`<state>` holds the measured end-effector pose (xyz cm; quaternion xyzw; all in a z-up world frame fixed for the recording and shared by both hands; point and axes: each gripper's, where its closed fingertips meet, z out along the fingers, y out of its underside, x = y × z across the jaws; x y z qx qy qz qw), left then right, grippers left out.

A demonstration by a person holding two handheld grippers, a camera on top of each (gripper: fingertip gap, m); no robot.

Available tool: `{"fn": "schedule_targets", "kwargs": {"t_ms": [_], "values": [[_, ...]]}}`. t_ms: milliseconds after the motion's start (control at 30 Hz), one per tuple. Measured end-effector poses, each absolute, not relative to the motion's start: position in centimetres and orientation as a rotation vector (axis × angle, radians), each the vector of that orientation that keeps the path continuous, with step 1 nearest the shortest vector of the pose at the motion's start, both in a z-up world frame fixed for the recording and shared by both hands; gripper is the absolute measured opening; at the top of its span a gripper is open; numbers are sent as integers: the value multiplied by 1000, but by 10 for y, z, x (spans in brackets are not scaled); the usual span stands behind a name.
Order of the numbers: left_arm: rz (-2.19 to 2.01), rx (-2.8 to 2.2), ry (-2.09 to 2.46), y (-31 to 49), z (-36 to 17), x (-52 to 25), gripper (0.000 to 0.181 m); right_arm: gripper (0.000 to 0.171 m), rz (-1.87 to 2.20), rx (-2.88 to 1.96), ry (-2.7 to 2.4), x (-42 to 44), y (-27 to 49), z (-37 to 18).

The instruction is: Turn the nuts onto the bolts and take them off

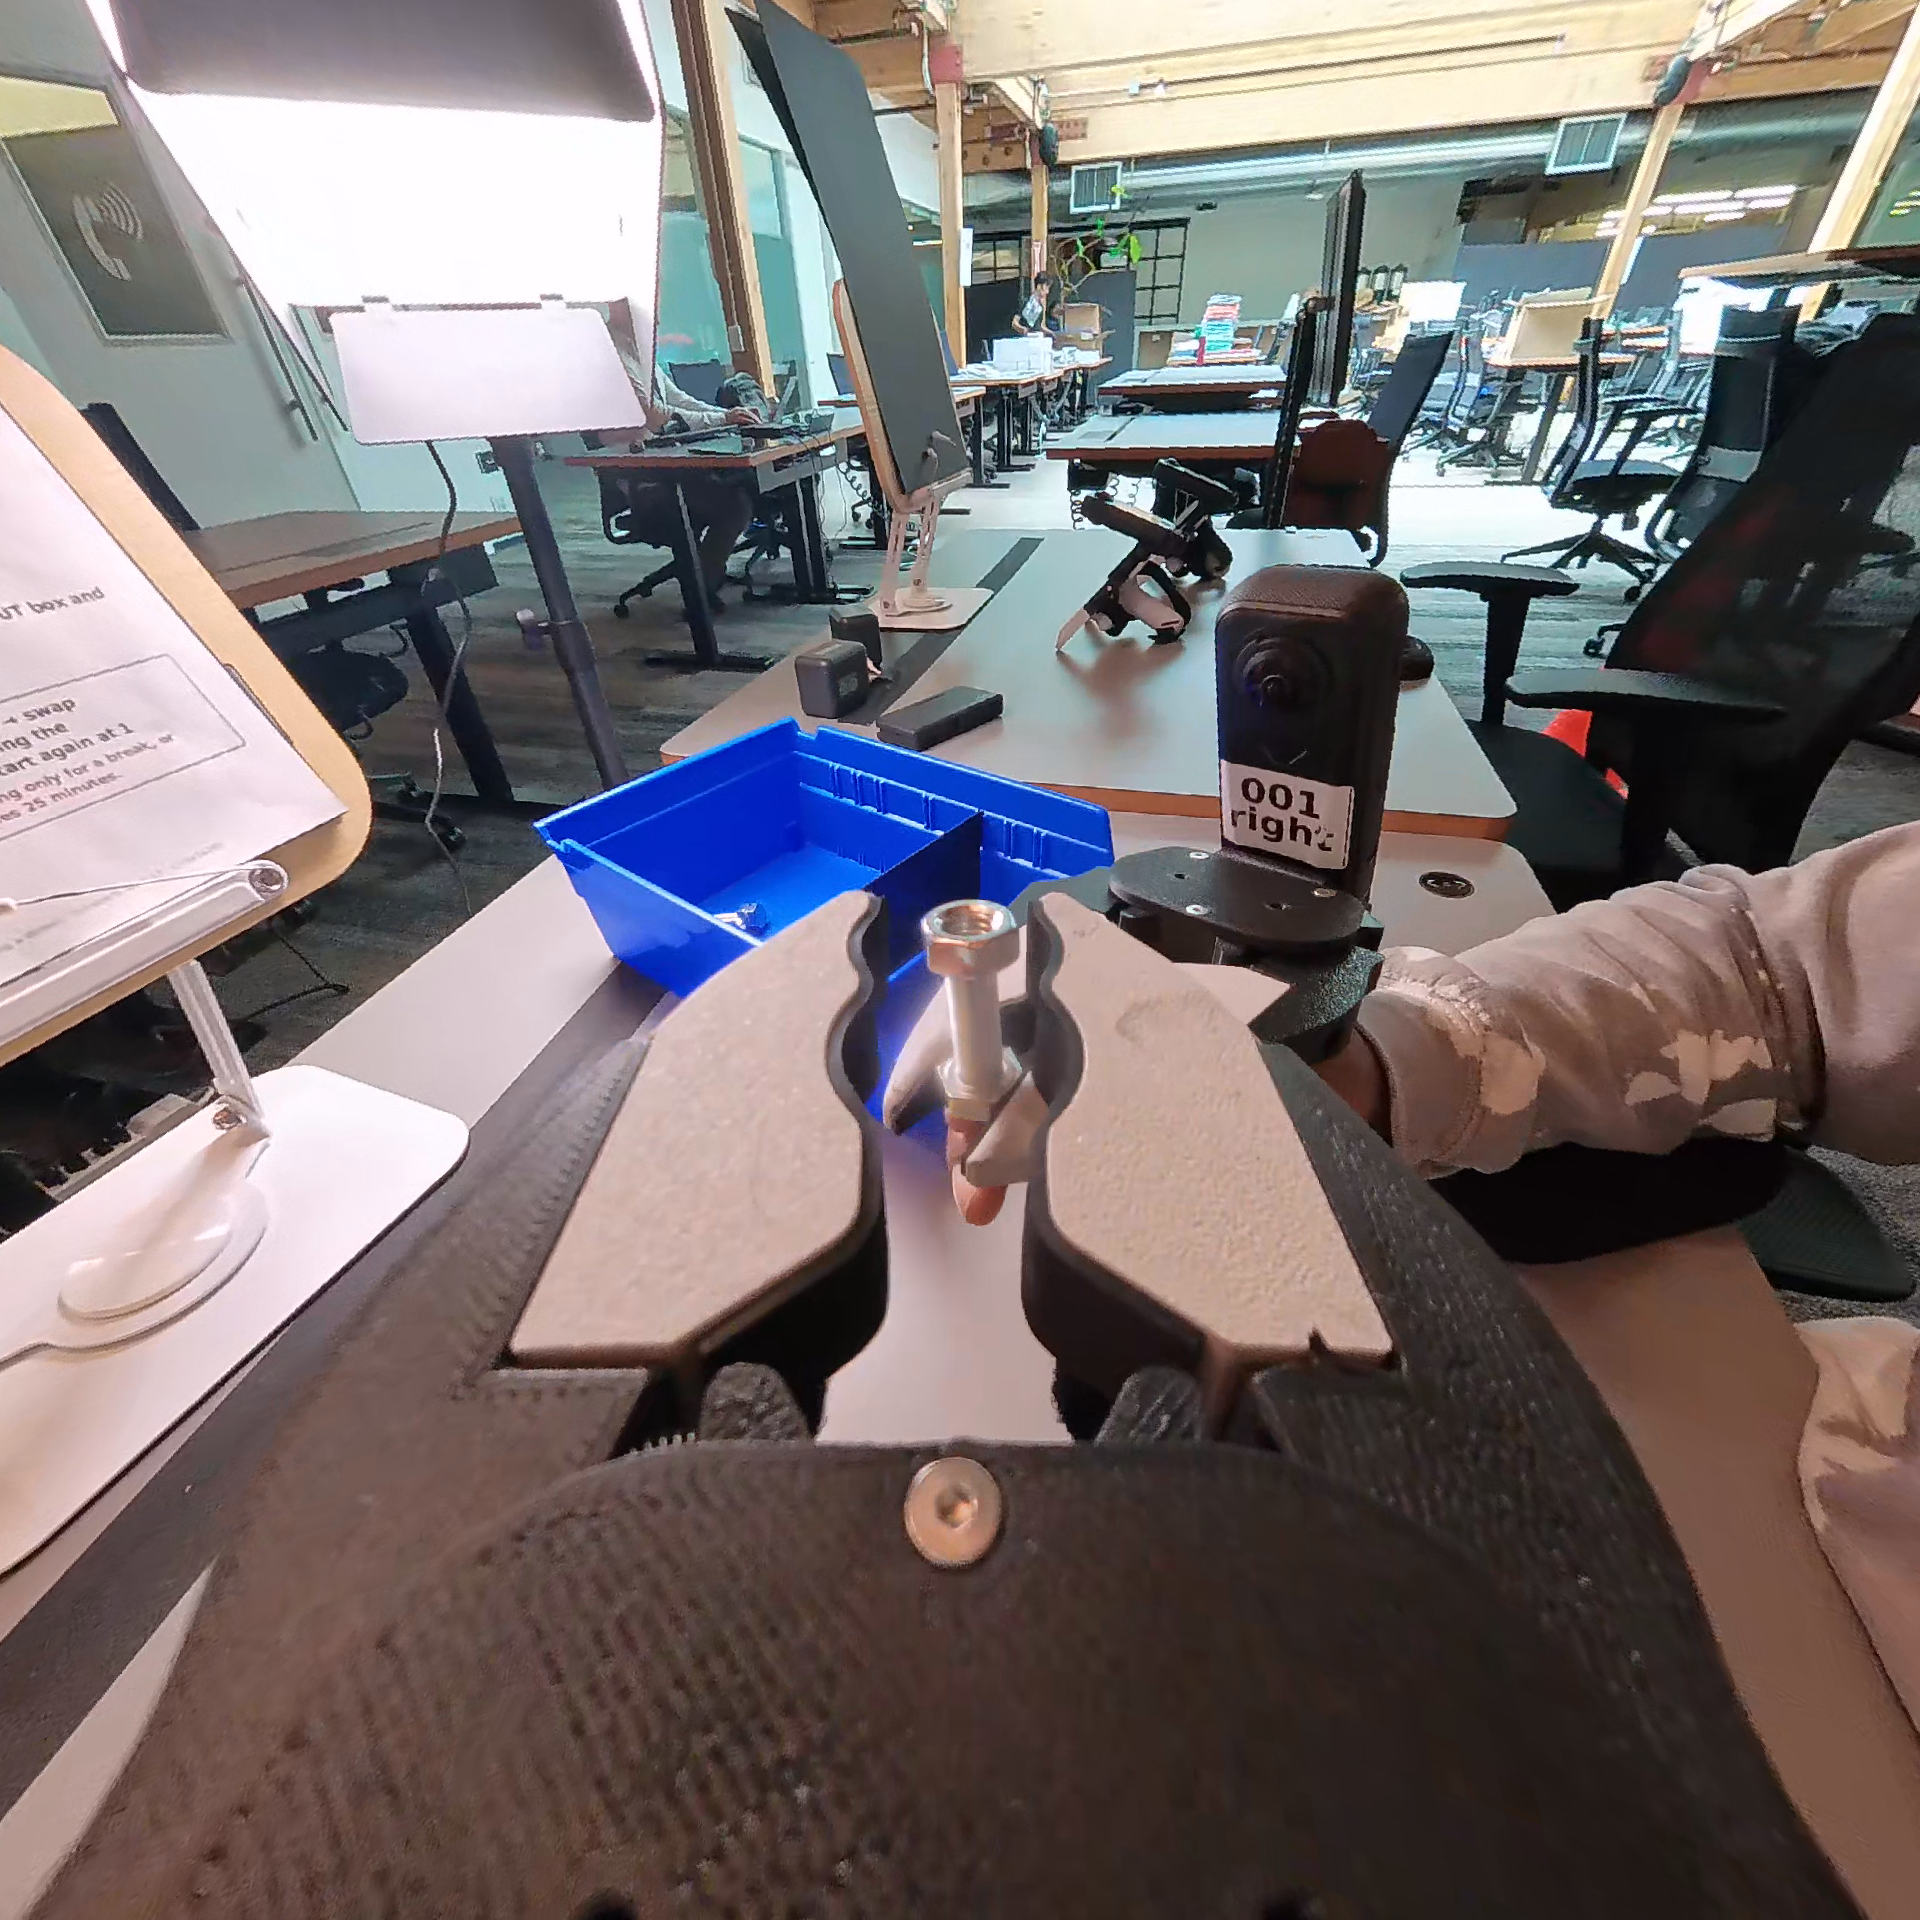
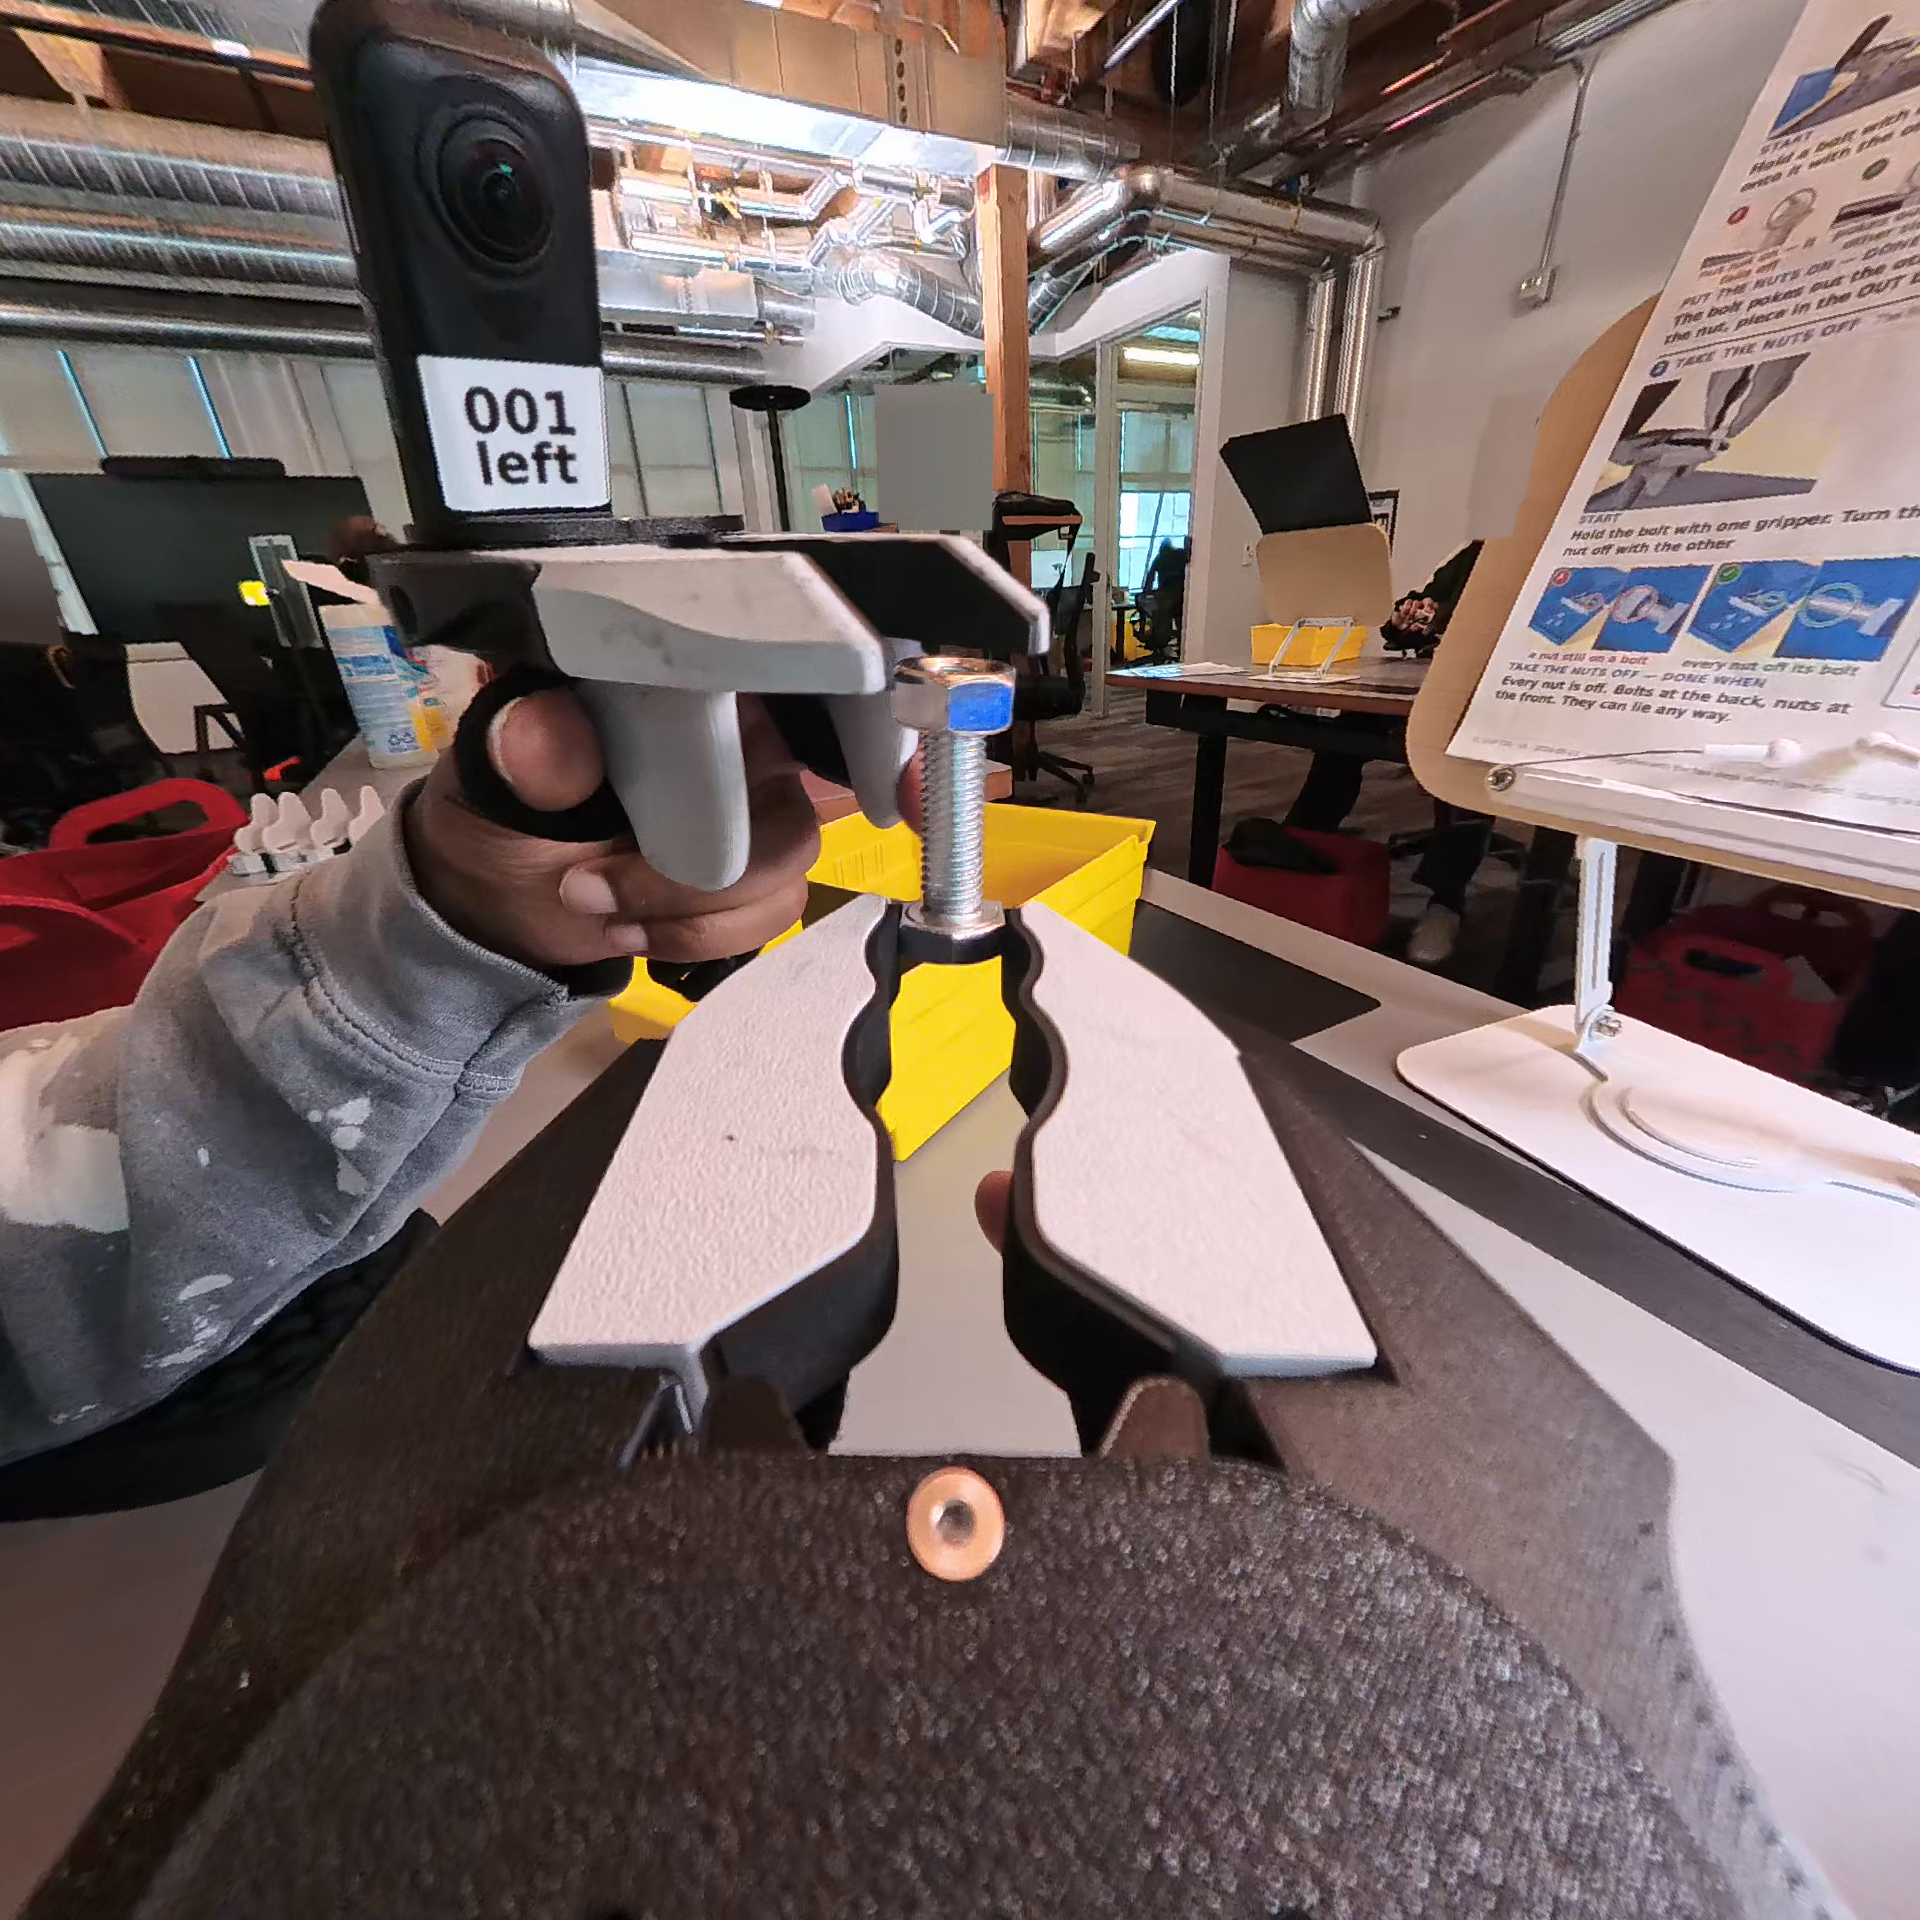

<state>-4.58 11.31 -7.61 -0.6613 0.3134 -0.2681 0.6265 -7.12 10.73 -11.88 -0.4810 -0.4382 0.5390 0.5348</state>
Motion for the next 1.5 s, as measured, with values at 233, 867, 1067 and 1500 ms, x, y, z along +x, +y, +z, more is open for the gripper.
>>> {"fn": "schedule_targets", "kwargs": {"t_ms": [233,867,1067,1500], "values": [[-632,-1493,752,109,-76,-45,21,18,1326,-1104,-1028,-66,105,-116],[-838,-1439,669,106,-69,-48,20,18,1378,-1013,-1029,-55,99,-102],[-867,-1418,666,104,-67,-50,21,18,1391,-980,-1024,-51,99,-94],[-842,-1356,661,96,-51,-54,18,18,1389,-1011,-1056,-76,91,-86]]}}
